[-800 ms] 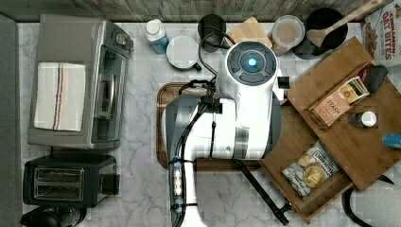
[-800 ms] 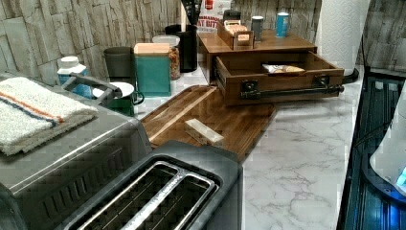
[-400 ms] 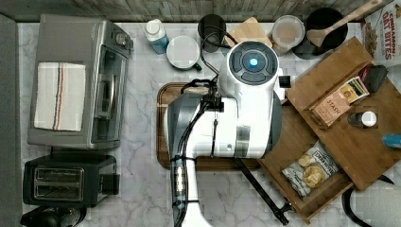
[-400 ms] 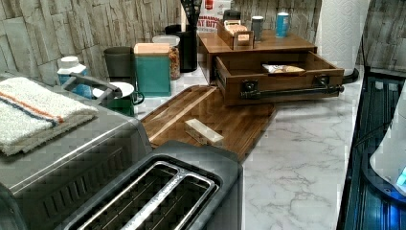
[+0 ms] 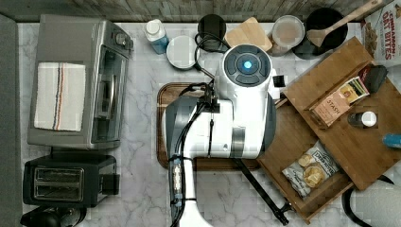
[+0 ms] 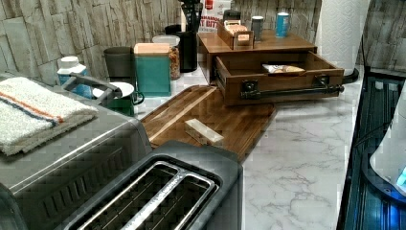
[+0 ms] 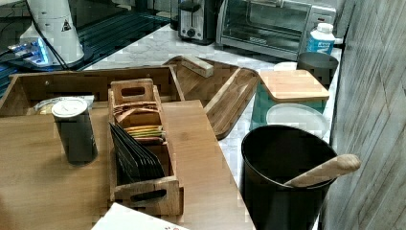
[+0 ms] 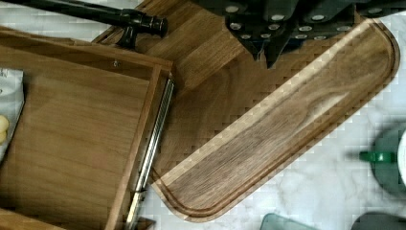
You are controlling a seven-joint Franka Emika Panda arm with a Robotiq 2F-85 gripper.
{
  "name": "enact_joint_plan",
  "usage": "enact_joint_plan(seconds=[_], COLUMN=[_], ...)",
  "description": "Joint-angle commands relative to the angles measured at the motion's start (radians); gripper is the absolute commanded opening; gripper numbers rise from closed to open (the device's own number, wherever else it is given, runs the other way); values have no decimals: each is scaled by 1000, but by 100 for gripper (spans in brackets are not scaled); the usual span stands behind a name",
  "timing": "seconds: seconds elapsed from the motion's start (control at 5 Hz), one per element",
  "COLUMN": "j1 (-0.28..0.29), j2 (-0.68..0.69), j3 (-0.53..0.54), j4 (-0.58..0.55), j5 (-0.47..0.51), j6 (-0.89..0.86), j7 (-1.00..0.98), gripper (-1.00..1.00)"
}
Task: Close the drawer.
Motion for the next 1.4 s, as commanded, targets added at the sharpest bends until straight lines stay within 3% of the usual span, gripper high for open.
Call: enact_joint_plan(seconds=[0.2,0.4,1.0,1.4], j1=[6,114,113,117], j2=[-100,-100,-147,-224], j3=[12,113,143,86], j4=[-103,-413,-582,-588], j5=[2,61,2,53], j6=[175,496,655,540], j7=[-330,-235,-479,-615], gripper=[-100,-100,-100,-100])
